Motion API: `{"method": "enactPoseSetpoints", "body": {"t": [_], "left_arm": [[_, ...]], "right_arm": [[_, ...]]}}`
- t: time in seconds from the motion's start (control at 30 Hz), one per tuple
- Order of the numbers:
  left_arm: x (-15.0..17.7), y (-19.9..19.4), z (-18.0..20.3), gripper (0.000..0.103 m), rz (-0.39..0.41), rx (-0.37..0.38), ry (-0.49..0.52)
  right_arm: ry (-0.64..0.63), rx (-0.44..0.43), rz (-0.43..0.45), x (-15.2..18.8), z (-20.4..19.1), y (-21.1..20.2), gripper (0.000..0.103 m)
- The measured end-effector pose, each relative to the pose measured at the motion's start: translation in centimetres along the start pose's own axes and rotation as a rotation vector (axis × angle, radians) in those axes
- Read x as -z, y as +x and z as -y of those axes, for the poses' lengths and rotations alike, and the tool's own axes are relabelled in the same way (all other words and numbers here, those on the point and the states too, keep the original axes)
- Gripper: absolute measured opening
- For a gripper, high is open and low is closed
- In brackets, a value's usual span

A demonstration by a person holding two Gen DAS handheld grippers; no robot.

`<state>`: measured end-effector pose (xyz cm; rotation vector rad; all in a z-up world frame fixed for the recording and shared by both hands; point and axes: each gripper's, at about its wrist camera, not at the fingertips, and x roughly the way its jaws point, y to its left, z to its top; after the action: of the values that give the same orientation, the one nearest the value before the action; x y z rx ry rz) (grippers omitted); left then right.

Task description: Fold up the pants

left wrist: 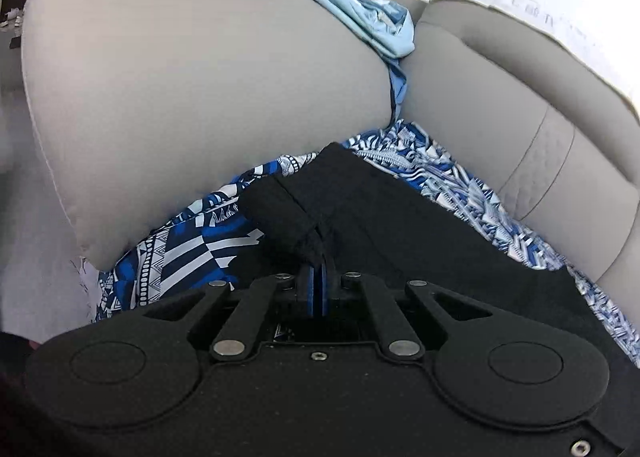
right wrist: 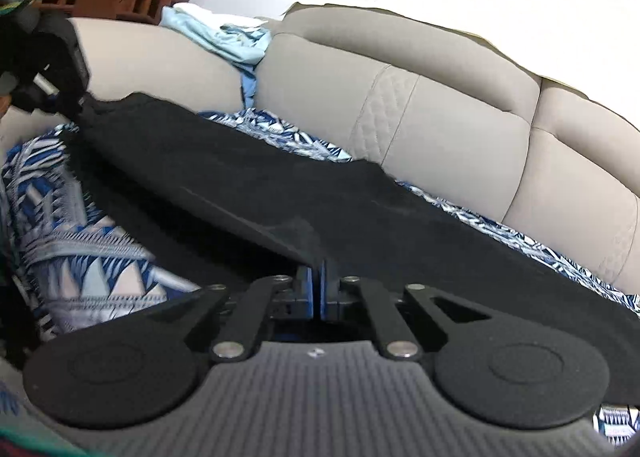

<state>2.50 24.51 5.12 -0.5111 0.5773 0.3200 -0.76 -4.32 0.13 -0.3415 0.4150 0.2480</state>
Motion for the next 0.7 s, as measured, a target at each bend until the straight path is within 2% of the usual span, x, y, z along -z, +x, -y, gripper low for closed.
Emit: {"method": "enactPoseSetpoints", "body": {"t": [0.1, 0.13, 0.2, 0.23, 0.27, 0.3, 0.33, 0.37, 0.4, 0.47, 0.5, 0.57, 0.63, 0.7], "left_arm": [[0.2, 0.0, 0.2, 0.005, 0.005, -0.012, 0.033], [0.5, 0.5, 0.2, 0.006, -0.005, -0.029, 0.045], [1.1, 1.9, -0.2, 0.007, -0.058, -0.051, 0.029], [1.2, 2.3, -0.6, 0.010, -0.075, -0.052, 0.018], [1.3, 2.4, -1.0, 0.010, -0.073, -0.050, 0.006], [1.3, 2.3, -1.1, 0.011, -0.064, -0.051, -0.002], [1.3, 2.1, -1.0, 0.014, -0.060, -0.057, 0.000], [1.2, 1.7, -0.9, 0.023, -0.054, -0.071, 0.003], [1.1, 1.2, -0.8, 0.027, -0.041, -0.075, 0.003], [0.9, -0.4, -0.4, 0.041, 0.020, -0.056, 0.012], [0.7, -1.4, -0.1, 0.043, 0.060, -0.051, 0.021], [0.3, -3.1, 0.9, 0.054, 0.140, -0.047, 0.038], [-0.3, -4.0, 2.2, 0.061, 0.209, -0.016, 0.063], [-1.1, -3.7, 4.1, 0.062, 0.217, 0.030, 0.098]], "right_arm": [[0.004, -0.033, -0.068, 0.9, -0.1, 0.0, 0.006], [0.009, -0.059, -0.092, 1.2, 0.0, 0.3, 0.009], [0.017, -0.067, -0.092, 1.4, 0.2, 0.3, 0.010], [0.011, -0.085, -0.104, 1.2, 0.5, 0.3, 0.015], [0.008, -0.109, -0.110, 1.1, 0.7, 0.3, 0.035], [0.018, -0.157, -0.123, 0.9, 1.3, 0.2, 0.049], [0.042, -0.209, -0.138, 0.7, 1.9, 0.2, 0.068], [0.082, -0.259, -0.141, 0.5, 2.6, 0.0, 0.074], [0.127, -0.301, -0.138, 0.3, 3.5, -0.2, 0.077], [0.209, -0.356, -0.140, -0.4, 5.0, -0.2, 0.078], [0.250, -0.364, -0.130, -0.7, 5.9, -0.2, 0.078], [0.316, -0.348, -0.095, -1.5, 7.3, 0.1, 0.081], [0.353, -0.293, -0.055, -2.1, 8.4, 1.0, 0.084], [0.357, -0.224, -0.032, -2.8, 9.2, 2.5, 0.084]]}}
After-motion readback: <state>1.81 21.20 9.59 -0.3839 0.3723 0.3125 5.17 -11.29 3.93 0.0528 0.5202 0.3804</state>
